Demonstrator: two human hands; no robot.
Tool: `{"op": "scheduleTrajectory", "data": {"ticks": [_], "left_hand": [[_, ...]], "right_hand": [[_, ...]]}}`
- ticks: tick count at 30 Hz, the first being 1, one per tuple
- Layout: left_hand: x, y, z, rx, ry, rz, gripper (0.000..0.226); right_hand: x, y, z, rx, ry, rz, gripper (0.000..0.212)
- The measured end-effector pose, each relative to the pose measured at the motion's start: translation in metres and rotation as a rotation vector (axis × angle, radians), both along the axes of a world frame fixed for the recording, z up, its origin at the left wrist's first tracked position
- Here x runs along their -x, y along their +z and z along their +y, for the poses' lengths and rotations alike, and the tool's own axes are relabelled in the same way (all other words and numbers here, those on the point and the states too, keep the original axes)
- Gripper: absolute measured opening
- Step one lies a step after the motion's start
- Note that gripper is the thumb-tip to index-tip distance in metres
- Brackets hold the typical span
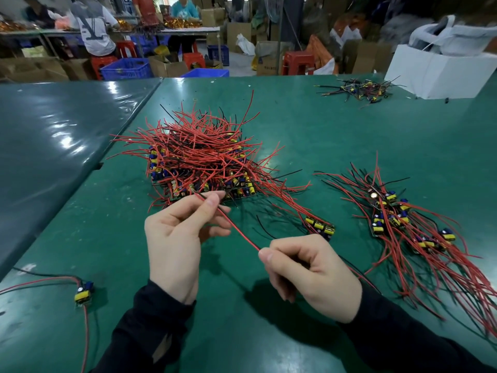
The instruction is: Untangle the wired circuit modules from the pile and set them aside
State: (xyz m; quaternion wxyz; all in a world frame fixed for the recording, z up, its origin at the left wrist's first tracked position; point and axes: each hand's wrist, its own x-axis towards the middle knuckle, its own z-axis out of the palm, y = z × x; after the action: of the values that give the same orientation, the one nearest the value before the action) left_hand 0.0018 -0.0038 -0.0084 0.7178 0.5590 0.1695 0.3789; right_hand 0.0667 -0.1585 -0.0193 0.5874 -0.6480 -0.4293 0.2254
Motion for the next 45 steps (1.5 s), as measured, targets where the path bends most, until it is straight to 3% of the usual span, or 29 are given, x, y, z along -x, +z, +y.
{"op": "scheduleTrajectory", "data": {"ticks": [7, 12, 15, 18, 21, 23, 27, 30, 36, 42, 45], "left_hand": [[0.001, 0.001, 0.0, -0.059, 0.019, -0.052, 0.018], [0.002, -0.004, 0.001, -0.103, 0.156, -0.084, 0.022], [0.001, -0.006, -0.001, -0.214, 0.206, -0.109, 0.031], [0.002, -0.008, 0.001, -0.367, 0.273, -0.114, 0.018], [0.005, -0.007, 0.003, -0.716, 0.361, -0.1, 0.015], [0.003, -0.008, -0.002, -0.624, 0.312, -0.116, 0.013], [-0.003, -0.012, -0.024, -0.192, -0.164, -0.057, 0.023], [-0.004, -0.018, -0.031, -0.214, -0.342, 0.011, 0.019], [-0.005, -0.021, -0.028, -0.176, -0.351, 0.051, 0.018], [-0.005, -0.023, -0.03, -0.36, -0.205, 0.025, 0.013], [-0.004, -0.02, -0.028, -0.281, -0.207, 0.051, 0.008]], "right_hand": [[-0.004, -0.003, -0.001, -0.009, -0.046, 0.0, 0.021], [0.002, 0.0, 0.001, -0.043, -0.109, -0.21, 0.021], [0.002, 0.0, 0.0, -0.081, -0.171, -0.244, 0.021], [0.001, -0.001, 0.0, -0.094, -0.242, -0.28, 0.023], [0.001, -0.004, 0.0, -0.089, -0.262, -0.286, 0.024], [0.0, -0.006, -0.001, -0.115, -0.265, -0.241, 0.023], [-0.001, -0.005, 0.001, -0.195, -0.238, -0.149, 0.02], [-0.002, -0.005, 0.002, -0.175, -0.217, -0.147, 0.022], [-0.004, -0.01, 0.003, -0.134, -0.237, -0.145, 0.021], [-0.003, -0.013, 0.005, -0.069, -0.267, -0.27, 0.025], [-0.002, -0.013, 0.004, -0.056, -0.277, -0.287, 0.024]]}}
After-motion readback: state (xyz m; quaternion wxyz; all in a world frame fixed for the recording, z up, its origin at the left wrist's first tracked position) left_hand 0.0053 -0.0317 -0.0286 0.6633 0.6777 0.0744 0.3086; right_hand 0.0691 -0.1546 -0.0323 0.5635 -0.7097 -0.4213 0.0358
